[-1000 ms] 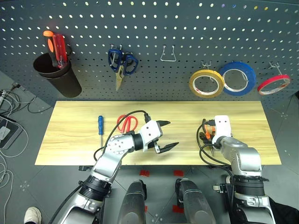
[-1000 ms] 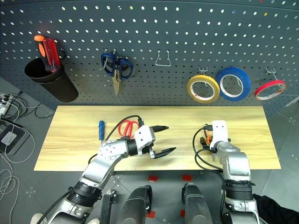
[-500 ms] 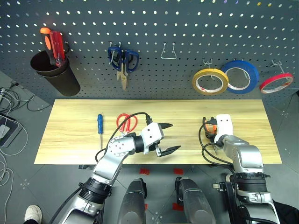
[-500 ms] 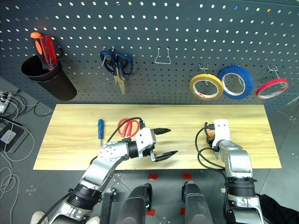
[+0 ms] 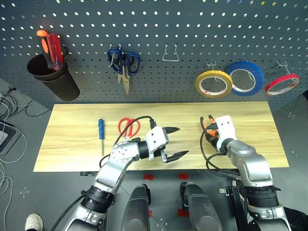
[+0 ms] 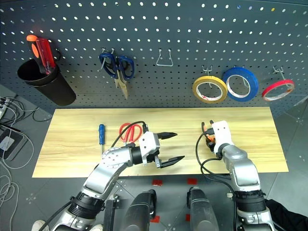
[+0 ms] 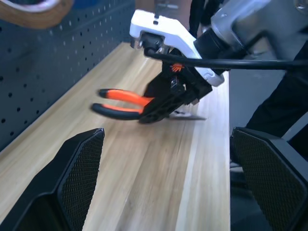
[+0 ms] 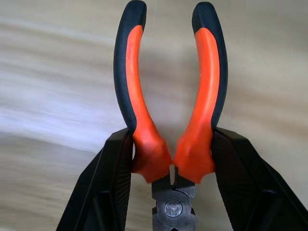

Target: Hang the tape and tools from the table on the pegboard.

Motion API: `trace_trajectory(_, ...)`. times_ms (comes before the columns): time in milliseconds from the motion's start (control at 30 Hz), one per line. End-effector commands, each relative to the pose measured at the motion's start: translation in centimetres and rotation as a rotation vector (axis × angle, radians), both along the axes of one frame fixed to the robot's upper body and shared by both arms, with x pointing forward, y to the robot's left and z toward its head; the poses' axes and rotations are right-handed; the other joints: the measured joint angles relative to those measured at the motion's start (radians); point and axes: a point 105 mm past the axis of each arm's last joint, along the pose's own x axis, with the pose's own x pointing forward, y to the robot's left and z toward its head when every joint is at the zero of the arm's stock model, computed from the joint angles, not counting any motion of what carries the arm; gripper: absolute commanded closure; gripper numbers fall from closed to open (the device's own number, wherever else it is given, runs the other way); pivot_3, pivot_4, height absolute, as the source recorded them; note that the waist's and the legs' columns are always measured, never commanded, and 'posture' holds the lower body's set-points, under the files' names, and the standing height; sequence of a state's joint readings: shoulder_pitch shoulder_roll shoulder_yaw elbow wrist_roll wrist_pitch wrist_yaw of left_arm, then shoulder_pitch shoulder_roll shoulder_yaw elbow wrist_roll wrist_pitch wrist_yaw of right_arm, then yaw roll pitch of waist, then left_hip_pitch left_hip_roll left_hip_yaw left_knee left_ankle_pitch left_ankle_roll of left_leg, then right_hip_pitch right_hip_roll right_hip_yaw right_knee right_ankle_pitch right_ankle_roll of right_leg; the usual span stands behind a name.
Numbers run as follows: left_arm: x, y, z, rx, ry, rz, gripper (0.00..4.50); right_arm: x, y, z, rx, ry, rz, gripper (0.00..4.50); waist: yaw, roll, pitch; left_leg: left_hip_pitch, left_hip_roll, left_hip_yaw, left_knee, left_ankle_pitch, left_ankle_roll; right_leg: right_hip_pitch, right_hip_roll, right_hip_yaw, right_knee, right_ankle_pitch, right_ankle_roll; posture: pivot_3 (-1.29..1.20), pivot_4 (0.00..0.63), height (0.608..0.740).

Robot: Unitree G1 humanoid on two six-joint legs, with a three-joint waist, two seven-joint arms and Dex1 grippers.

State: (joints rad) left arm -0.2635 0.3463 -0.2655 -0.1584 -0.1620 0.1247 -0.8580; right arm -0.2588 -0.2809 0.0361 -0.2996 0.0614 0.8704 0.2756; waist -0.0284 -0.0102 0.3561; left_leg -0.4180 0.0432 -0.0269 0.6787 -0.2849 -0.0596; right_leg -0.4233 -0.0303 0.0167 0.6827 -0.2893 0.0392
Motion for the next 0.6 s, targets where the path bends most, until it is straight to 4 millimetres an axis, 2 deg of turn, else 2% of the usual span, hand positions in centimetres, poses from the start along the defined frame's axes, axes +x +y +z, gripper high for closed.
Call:
trace_trajectory(33, -0.3, 0.8, 1.8, -0.066, -0.021, 0.056, 0.00, -1.3, 2.6, 3.1, 0.022, -0.155, 0.157, 2.35, 0.000, 0.000, -0.004, 0.000, -0.001, 0.000, 0.000, 0.000, 0.000, 0.000, 0.000, 0.000, 0.000, 0.000, 0.000, 0.01, 0.267, 0.740)
trace_trajectory(167, 0.3, 2.4, 3.3, -0.137, -0.015, 0.186, 0.00, -2.5, 5.4, 5.8, 0.073, -0.303, 0.295, 2.35, 0.001, -0.003, -0.020, 0.000, 0.000, 0.000, 0.000, 0.000, 0.000, 0.000, 0.000, 0.000, 0.000, 0.000, 0.000, 0.05, 0.236, 0.740)
trace_trajectory(333, -0.3, 4.1, 5.1, -0.192, -0.038, 0.324, 0.00, -2.7, 8.9, 10.1, 0.173, -0.519, 0.400, 2.35, 0.003, -0.006, -0.043, 0.000, 0.000, 0.000, -0.001, 0.000, -0.001, 0.000, 0.000, -0.001, -0.001, 0.000, 0.000, 0.11, 0.213, 0.740)
trace_trajectory(433, -0.5, 4.5, 5.7, -0.207, -0.053, 0.373, 0.00, -2.3, 9.6, 11.8, 0.207, -0.610, 0.420, 2.35, 0.019, -0.009, -0.060, 0.000, -0.001, -0.001, -0.001, 0.001, -0.002, 0.001, 0.000, -0.001, -0.001, 0.000, 0.000, 0.14, 0.201, 0.740)
trace_trajectory(600, -0.2, 6.0, 6.9, -0.252, -0.097, 0.510, 0.00, -1.0, 10.8, 16.8, 0.290, -0.839, 0.425, 2.35, 0.045, -0.014, -0.077, 0.001, -0.002, -0.001, 0.000, 0.001, -0.002, 0.002, 0.000, -0.001, -0.001, 0.000, 0.000, 0.20, 0.185, 0.740)
